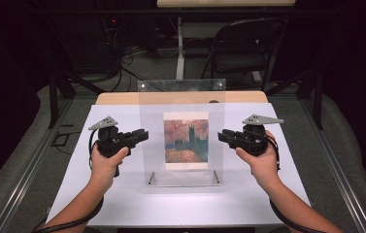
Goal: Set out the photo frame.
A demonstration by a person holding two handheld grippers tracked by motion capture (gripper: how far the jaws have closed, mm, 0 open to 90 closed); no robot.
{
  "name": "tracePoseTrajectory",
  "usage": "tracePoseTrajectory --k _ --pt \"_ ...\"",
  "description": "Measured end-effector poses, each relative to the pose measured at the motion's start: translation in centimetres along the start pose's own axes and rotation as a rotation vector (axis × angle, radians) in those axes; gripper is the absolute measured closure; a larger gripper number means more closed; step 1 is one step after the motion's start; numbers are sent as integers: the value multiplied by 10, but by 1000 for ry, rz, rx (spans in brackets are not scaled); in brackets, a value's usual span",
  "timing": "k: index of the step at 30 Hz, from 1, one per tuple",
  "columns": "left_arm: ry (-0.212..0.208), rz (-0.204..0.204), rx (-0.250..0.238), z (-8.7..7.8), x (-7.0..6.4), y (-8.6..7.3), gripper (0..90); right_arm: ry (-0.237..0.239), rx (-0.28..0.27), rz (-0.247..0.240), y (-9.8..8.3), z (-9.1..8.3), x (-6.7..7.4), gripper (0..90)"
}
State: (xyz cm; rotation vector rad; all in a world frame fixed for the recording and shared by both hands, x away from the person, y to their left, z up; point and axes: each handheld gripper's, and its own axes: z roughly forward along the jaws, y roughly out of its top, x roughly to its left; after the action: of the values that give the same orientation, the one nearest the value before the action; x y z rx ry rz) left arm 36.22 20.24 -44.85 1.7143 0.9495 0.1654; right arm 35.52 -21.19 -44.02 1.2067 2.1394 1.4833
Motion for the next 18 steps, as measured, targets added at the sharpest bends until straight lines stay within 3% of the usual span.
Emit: tracePoseTrajectory --k 8,18 --pt "-11 26 -5 -8 -7 -5 737 -7 -11 -62 -5 -9 8 736" --pt "-23 34 -22 -15 -15 -12 748 11 -33 -48 -13 -18 14 763"
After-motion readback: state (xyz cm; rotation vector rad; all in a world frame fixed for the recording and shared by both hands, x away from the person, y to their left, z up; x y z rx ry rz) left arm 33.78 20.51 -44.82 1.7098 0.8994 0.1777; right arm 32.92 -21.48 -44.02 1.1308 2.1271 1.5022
